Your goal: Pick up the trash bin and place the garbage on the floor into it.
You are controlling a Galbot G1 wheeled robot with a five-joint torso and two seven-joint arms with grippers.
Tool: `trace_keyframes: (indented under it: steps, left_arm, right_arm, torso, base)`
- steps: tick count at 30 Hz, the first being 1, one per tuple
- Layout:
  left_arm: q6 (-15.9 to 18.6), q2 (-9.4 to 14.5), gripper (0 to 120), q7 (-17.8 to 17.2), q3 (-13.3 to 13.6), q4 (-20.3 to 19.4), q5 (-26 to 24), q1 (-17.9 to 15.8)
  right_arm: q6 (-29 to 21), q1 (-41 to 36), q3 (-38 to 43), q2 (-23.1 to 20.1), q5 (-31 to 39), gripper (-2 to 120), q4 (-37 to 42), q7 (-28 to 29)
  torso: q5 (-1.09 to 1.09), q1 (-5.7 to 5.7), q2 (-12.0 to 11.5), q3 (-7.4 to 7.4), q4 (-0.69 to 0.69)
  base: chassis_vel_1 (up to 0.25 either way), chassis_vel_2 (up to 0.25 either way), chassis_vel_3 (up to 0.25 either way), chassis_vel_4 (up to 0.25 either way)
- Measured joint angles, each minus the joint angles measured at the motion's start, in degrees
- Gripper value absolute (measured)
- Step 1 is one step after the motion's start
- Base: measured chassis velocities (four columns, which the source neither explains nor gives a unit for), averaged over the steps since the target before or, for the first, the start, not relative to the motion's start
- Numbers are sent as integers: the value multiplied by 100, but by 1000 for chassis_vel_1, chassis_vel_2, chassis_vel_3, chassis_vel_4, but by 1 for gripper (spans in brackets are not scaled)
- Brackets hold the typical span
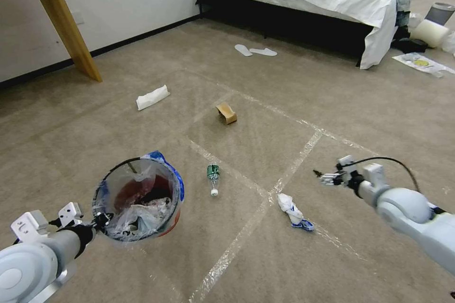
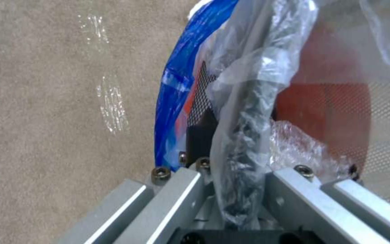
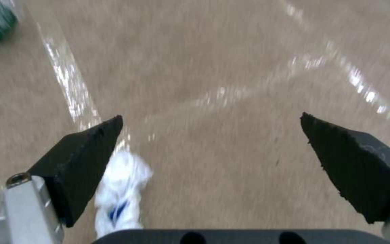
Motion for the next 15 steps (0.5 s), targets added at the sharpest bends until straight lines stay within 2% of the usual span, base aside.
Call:
trace_keyframes:
  steps: [1, 3, 7, 10, 15]
  left_arm:
    - [0, 0, 0, 0, 0, 0, 0, 0]
    - [0, 31, 0, -1, 47, 51, 1, -35]
    - [0, 37, 0, 3, 101, 112, 42, -35]
    - [0, 32, 0, 3, 154, 148, 73, -58]
    - [-5, 68, 0, 4, 302, 283, 97, -182]
  right_arm:
    - [0, 0, 0, 0, 0, 100, 0, 0]
    - [-572, 123, -207, 180, 229, 100, -131, 212]
    - [-942, 173, -339, 478, 328, 100, -446, 344]
    - [-1110, 194, -389, 691, 324, 100, -723, 339]
    - [-1108, 168, -379, 963, 243, 100, -1108, 167]
  torso:
    - [0, 0, 0, 0, 0]
    - [2, 0, 0, 0, -4]
    - [3, 0, 0, 0, -5]
    - [1, 0, 0, 0, -3]
    - [1, 0, 0, 0, -3]
  base:
    - [0, 0, 0, 0]
    - [0, 0, 0, 0]
    - [0, 0, 0, 0]
    - [0, 0, 0, 0]
    - [0, 0, 0, 0]
